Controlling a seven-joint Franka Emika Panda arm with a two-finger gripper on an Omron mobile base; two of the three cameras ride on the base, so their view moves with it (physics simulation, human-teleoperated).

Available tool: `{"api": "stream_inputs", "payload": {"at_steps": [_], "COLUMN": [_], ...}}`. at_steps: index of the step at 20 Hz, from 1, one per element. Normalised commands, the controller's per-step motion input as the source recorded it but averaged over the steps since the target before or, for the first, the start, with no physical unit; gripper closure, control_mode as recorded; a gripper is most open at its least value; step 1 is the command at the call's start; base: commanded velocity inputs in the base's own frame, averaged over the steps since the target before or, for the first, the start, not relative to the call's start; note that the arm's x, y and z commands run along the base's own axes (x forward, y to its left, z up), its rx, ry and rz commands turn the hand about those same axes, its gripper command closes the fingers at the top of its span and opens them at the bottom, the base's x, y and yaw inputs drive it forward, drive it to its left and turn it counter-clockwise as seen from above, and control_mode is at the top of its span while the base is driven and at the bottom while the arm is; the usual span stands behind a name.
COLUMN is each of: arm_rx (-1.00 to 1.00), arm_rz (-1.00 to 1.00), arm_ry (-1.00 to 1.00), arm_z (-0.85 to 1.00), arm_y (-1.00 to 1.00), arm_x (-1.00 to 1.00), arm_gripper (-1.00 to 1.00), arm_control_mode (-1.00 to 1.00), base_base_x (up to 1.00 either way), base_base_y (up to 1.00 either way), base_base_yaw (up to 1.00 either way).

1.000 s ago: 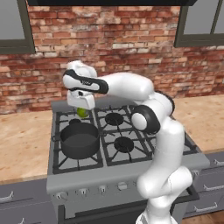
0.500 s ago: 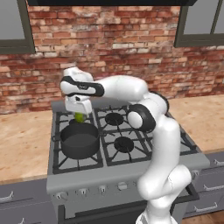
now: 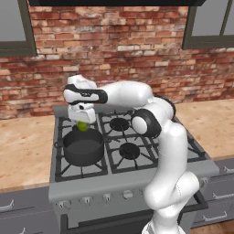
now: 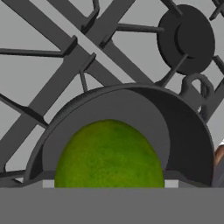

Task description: Turn on the burner for the pot on the stove. Wait thirty seconds for the pot to heat up. Then add the lime to the pot.

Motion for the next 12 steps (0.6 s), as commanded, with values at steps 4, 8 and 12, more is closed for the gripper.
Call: {"api": "stream_inputs", "payload": {"at_steps": [4, 8, 12], "arm_rx": [0.02, 0.00, 0.00], "arm_rz": [0.00, 0.00, 0.00], "arm_ry": [-0.04, 0.00, 0.00], "arm_z": [-0.31, -0.23, -0.12], "arm_y": [0.02, 0.09, 0.13], "arm_x": [0.00, 0.03, 0.13], "arm_gripper": [1.00, 1.00, 1.00], "arm_control_mode": [-1.00, -1.00, -1.00], "base_base_x": [0.00, 0.00, 0.00], "base_base_y": [0.00, 0.00, 0.00], "base_base_yaw": [0.00, 0.00, 0.00]}}
